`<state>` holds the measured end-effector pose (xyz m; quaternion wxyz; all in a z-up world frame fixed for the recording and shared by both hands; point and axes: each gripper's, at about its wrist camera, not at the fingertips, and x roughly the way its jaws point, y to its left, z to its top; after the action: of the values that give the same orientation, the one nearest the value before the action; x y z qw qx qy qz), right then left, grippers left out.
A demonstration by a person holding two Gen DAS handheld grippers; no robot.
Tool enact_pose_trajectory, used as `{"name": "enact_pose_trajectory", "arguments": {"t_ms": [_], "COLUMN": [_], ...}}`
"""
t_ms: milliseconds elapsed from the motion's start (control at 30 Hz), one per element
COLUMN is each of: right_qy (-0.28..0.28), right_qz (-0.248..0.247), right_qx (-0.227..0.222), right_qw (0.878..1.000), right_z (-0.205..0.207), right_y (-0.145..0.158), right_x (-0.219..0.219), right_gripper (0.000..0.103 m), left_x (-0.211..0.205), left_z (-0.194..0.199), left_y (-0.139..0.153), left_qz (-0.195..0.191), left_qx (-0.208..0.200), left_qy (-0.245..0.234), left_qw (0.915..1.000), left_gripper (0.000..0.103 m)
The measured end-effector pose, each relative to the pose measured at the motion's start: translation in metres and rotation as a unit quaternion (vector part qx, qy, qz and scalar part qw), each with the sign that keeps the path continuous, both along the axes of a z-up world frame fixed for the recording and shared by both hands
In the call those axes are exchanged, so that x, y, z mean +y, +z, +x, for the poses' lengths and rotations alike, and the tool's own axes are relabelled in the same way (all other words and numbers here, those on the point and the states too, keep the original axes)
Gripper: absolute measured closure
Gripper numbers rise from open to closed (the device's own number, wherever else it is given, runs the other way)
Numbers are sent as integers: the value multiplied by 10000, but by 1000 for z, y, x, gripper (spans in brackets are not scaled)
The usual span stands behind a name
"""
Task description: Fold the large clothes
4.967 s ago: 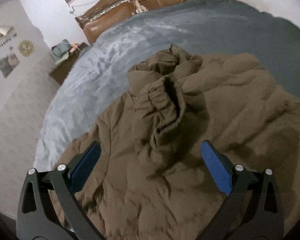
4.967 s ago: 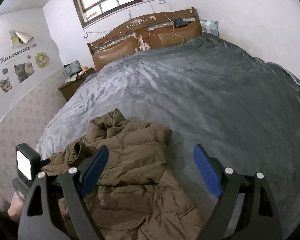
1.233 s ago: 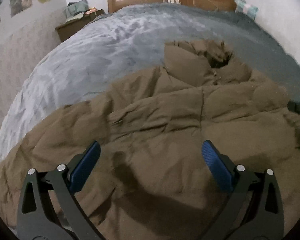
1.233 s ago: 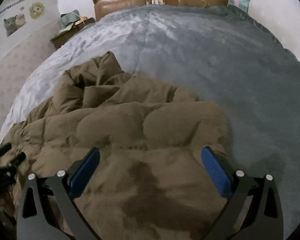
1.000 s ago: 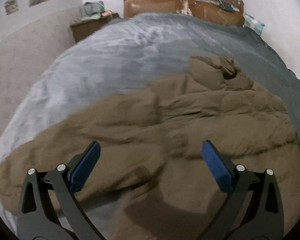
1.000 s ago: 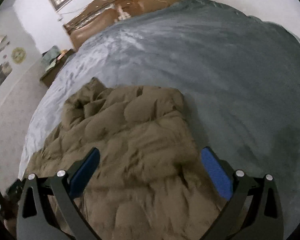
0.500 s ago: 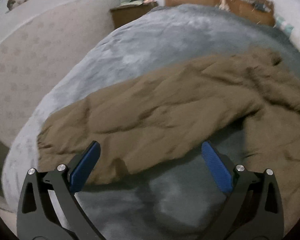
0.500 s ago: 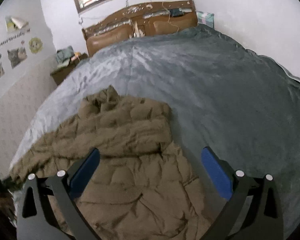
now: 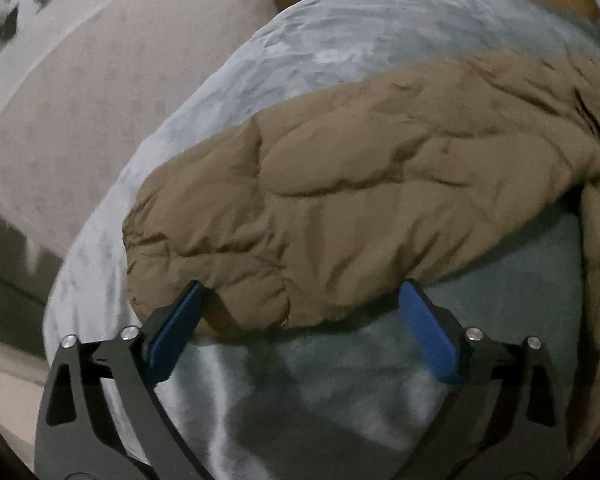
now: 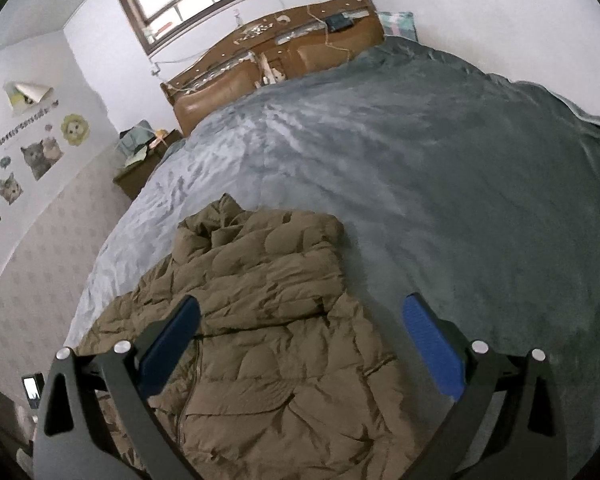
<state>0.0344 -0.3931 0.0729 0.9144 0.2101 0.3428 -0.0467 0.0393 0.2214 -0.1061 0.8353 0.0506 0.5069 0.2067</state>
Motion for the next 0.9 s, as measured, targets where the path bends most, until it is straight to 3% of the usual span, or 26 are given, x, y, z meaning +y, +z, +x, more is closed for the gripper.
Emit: {"name": "enact_pose_trajectory", "arguments": {"t_ms": [100,233,267,333,367,400,467,600,733,900], "right_qy": [-84,-148,-179,-173,-174,-173,-179,-198,-264,-273], "right_qz": [155,387,398,379,380,392,413,403,450,550], "right_qx": [79,148,131,126,129,136,142,127,162,149], "right_qw": [9998,9990,9990,9991,9990,9990,9989,9989,9985,9980], "right_z": [1,2,2,3,3,3,4,3,5,4], "right_y": [-5,-10,-10,-10,-10,-11,-11,-10,-15,-22], "right_x": [-6,-12,-12,-12,-12,-12,-12,-12,-15,-17], "right_gripper": [2,2,2,2,2,2,2,2,2,2], "left_x": [-14,-13,-10,-1,6,11,18,18,5,-36], "left_z": [4,10,11,14,15,13,12,12,29,61], "left_y": [-4,-12,-13,-12,-9,-7,2,22,68,113], "left_qz": [431,621,619,512,454,386,105,-87,-209,-1195], "left_qx": [104,303,317,326,289,247,10,-402,-1216,-1949], "left_qy": [-335,-403,-360,-221,-91,-20,79,149,203,-119], "left_qw": [9985,9968,9969,9979,9985,9989,9999,9990,9921,9734], "left_gripper": [8,8,13,35,54,64,75,94,97,98]}}
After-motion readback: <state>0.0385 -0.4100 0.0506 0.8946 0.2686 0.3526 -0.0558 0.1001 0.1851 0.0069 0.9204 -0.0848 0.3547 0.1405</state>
